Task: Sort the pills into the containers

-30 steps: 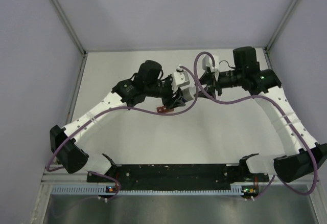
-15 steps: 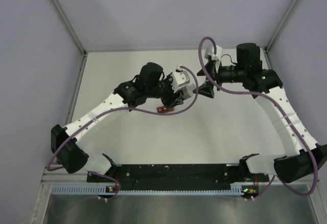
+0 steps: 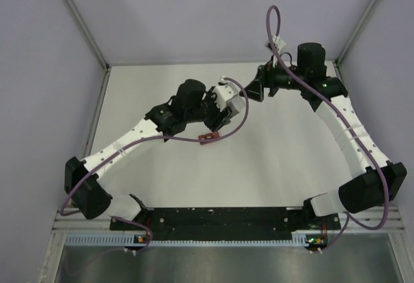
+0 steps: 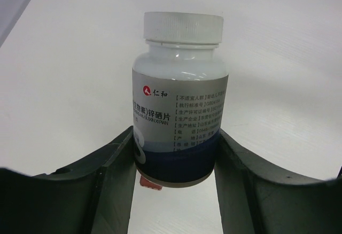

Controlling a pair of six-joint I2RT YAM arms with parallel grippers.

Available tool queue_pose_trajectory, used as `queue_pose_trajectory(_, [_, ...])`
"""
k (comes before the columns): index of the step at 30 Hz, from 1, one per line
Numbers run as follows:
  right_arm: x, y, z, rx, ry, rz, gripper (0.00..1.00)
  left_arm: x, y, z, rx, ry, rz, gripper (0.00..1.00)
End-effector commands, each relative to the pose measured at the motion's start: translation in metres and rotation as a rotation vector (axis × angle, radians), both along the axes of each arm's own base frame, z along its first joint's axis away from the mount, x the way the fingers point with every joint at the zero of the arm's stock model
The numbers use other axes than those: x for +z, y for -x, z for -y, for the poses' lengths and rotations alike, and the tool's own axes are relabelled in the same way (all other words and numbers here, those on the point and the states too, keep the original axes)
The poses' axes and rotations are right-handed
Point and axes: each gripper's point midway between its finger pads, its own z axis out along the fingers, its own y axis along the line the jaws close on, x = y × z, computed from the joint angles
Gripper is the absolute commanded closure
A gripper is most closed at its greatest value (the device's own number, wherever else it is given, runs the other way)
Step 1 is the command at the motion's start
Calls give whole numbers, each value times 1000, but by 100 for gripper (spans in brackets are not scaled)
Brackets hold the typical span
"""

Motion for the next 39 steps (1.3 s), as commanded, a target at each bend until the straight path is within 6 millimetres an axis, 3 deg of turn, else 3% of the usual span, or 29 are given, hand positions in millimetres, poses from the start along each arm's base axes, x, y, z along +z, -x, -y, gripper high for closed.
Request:
queue_pose_trajectory(1, [6, -14, 3, -35, -96, -91, 20, 35, -5, 1, 40, 93, 77, 100])
queue_pose_trajectory(6, [-13, -7, -2, 8, -117, -158, 23, 37, -9, -1, 62, 95, 86, 100])
queue_pose_trajectory(17, [-17, 4, -10, 91, -179, -204, 26, 38, -11, 2, 55, 94, 86, 100])
queue_pose_trajectory(39, [-22, 11, -15, 146, -214, -225, 51, 35, -11, 7, 37, 97, 70, 100])
